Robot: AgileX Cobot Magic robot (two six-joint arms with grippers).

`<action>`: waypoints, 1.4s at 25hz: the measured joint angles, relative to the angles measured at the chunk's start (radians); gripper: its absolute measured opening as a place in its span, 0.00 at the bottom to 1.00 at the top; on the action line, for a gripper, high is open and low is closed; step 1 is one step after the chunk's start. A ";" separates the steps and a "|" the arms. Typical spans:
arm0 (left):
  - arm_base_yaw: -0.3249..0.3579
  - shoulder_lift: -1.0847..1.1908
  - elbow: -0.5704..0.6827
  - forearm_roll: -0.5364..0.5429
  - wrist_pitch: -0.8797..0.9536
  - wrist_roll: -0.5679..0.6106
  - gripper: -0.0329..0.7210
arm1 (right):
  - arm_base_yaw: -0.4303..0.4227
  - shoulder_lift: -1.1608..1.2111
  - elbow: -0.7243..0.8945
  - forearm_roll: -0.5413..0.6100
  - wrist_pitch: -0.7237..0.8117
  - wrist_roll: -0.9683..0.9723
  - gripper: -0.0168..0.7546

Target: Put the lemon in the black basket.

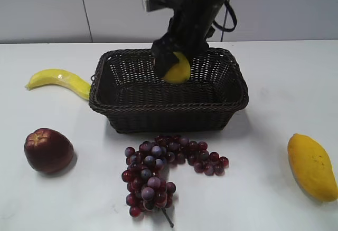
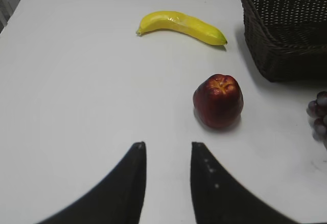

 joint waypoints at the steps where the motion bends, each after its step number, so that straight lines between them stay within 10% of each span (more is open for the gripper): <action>1: 0.000 0.000 0.000 0.000 0.000 0.000 0.36 | 0.003 0.023 0.000 -0.014 -0.001 0.004 0.80; 12: 0.000 0.000 0.000 0.000 0.000 0.000 0.36 | 0.003 0.027 0.000 -0.079 0.009 0.041 0.90; 24: 0.000 0.000 0.000 0.000 0.000 0.000 0.36 | -0.015 -0.466 0.017 -0.214 0.183 0.181 0.87; 35: 0.000 0.000 0.000 0.000 0.000 0.000 0.36 | -0.013 -1.125 0.542 -0.211 0.190 0.278 0.81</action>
